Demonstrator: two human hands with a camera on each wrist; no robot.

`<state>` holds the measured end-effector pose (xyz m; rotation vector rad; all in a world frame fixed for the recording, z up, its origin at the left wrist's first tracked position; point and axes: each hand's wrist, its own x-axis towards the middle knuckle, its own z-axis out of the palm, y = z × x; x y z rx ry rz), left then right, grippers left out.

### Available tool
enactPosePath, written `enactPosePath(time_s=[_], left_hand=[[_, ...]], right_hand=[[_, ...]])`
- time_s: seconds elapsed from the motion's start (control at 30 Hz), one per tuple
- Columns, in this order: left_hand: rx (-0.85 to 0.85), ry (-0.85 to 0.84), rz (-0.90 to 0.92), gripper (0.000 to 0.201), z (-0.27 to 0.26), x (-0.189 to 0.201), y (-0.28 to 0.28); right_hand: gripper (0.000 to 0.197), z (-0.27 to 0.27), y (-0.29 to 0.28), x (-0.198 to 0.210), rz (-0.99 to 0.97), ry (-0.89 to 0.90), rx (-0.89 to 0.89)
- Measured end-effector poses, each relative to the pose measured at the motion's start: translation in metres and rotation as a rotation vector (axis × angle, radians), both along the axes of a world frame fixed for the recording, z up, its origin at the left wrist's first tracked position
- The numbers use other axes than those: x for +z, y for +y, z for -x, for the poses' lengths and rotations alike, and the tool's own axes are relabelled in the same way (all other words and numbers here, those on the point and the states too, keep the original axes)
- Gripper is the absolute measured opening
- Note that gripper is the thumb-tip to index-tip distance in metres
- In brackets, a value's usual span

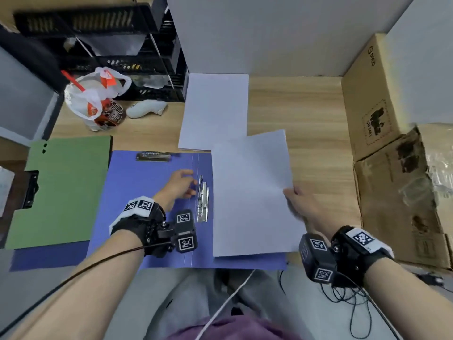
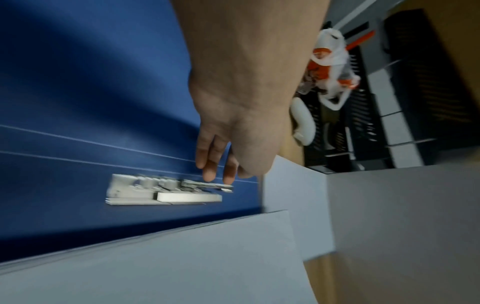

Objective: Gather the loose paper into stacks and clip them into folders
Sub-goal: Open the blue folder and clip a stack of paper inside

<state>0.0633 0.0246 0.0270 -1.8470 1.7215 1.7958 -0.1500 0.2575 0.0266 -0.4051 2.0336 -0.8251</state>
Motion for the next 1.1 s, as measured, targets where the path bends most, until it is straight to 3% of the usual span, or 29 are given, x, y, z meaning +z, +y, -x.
enactPosePath(time_s=[0.17, 0.33, 0.53, 0.6, 0.73, 0.83, 1.1], left_hand=[[-0.026, -0.101, -0.008, 0.034, -0.007, -0.019, 0.011], [-0.014, -0.063, -0.006, 0.022, -0.002, -0.014, 0.020], [0.033, -0.020, -0.054, 0.028, -0.006, 0.001, 0.021], [-0.021, -0.019, -0.078, 0.029, -0.015, 0.008, 0.020], [-0.230, -0.035, -0.189, 0.011, -0.043, 0.009, 0.020], [-0.236, -0.050, -0.214, 0.015, -0.056, 0.003, 0.026], [-0.256, -0.163, 0.021, 0.029, -0.065, -0.021, 0.034]], right_hand=[[0.047, -0.018, 0.007, -0.009, -0.017, -0.101, 0.048], [0.022, -0.023, 0.000, -0.022, 0.016, -0.175, 0.048], [0.029, -0.029, -0.005, -0.028, 0.019, -0.223, 0.044], [0.032, -0.028, -0.005, -0.030, 0.010, -0.235, 0.033], [0.028, -0.027, -0.007, -0.026, 0.016, -0.273, 0.005], [0.021, -0.026, -0.005, -0.029, 0.007, -0.296, 0.011], [0.017, -0.028, -0.004, -0.030, 0.030, -0.281, -0.006]])
